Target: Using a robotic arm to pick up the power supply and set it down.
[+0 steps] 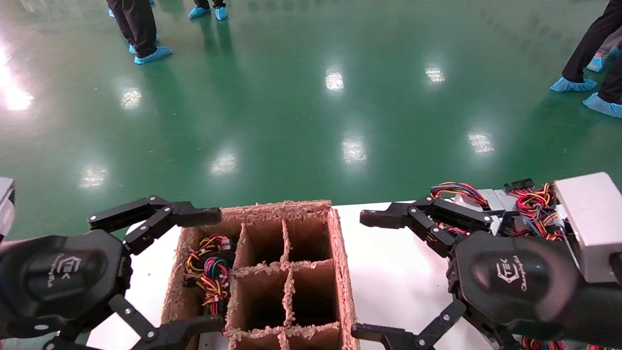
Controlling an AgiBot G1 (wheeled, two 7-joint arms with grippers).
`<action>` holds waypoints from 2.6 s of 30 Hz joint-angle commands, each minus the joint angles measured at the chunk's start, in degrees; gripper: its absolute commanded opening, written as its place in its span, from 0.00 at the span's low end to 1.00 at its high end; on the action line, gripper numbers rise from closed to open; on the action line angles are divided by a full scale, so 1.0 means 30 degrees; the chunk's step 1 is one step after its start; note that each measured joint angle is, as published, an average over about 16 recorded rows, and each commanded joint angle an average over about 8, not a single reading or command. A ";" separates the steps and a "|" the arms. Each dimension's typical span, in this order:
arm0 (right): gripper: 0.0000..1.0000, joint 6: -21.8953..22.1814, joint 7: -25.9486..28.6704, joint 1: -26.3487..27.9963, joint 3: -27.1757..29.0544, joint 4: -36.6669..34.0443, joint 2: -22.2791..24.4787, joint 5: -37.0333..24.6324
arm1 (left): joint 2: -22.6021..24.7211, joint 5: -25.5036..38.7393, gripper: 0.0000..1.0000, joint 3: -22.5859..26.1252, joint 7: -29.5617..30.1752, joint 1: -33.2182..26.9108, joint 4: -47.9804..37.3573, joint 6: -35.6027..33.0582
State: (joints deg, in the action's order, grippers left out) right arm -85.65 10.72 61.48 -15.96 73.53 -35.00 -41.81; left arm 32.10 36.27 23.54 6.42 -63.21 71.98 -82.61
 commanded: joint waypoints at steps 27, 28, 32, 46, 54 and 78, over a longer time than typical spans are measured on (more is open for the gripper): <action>1.00 -0.0154 -0.0020 0.0057 0.0032 -0.0522 -0.0050 0.0191 | 0.0000 0.0000 0.00 0.0001 -0.0001 -0.0001 -0.0002 -0.0001; 1.00 -0.0199 -0.0057 0.0080 0.0006 -0.0647 -0.0082 0.0163 | 0.0000 0.0000 0.00 0.0001 -0.0001 -0.0001 -0.0002 -0.0001; 1.00 -0.0183 -0.0319 0.0235 -0.0308 -0.1078 -0.0412 -0.0445 | 0.0000 0.0000 0.00 0.0001 -0.0001 -0.0001 -0.0002 -0.0002; 1.00 0.1678 -0.1214 0.1215 -0.2724 -0.2110 -0.4013 -0.4649 | 0.0000 -0.0001 0.00 0.0002 -0.0001 -0.0002 -0.0003 -0.0002; 1.00 0.2200 -0.1566 0.2061 -0.3817 -0.3352 -0.6097 -0.6159 | 0.0000 -0.0001 0.00 0.0002 -0.0002 -0.0002 -0.0003 -0.0001; 0.98 0.3487 -0.3348 0.5454 -0.6122 -0.9574 -1.1876 -0.9497 | 0.0000 -0.0002 0.00 0.0004 -0.0002 -0.0003 -0.0003 -0.0001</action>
State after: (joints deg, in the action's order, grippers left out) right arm -75.24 0.73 77.70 -34.21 44.92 -70.39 -70.14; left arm 32.10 36.27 23.55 6.41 -63.21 71.97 -82.61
